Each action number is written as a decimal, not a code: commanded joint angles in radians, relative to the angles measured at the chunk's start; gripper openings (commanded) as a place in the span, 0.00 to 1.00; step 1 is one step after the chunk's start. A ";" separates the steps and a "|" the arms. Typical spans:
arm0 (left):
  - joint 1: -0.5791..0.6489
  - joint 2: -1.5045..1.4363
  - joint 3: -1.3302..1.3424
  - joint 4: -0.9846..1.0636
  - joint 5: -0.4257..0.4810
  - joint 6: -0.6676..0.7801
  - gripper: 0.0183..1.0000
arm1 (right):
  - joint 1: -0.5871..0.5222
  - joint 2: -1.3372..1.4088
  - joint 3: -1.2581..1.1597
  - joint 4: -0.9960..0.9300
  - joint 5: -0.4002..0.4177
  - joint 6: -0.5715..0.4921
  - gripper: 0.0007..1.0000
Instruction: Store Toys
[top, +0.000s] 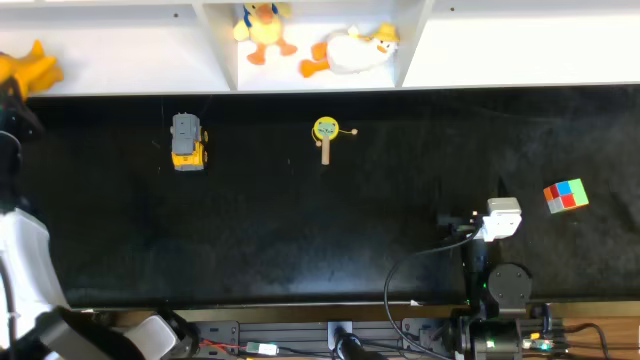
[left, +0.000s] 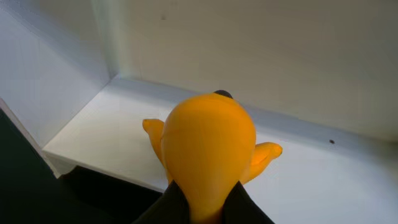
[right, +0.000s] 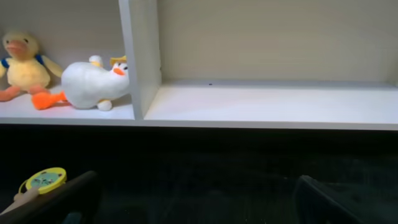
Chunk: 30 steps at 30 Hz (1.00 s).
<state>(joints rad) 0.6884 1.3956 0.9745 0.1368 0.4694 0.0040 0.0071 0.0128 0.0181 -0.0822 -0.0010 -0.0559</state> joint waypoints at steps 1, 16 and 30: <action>-0.001 0.053 0.059 -0.021 0.002 -0.013 0.02 | 0.004 -0.009 -0.013 0.004 -0.006 0.005 1.00; -0.082 0.110 0.060 -0.027 -0.063 -0.005 0.03 | 0.004 -0.009 -0.013 0.004 -0.006 0.005 1.00; -0.089 0.111 0.061 -0.029 -0.091 0.023 0.03 | 0.004 -0.009 -0.013 0.004 -0.006 0.005 1.00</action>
<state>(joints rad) 0.5987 1.5021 1.0012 0.1013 0.3878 0.0032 0.0071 0.0128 0.0181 -0.0826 -0.0010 -0.0559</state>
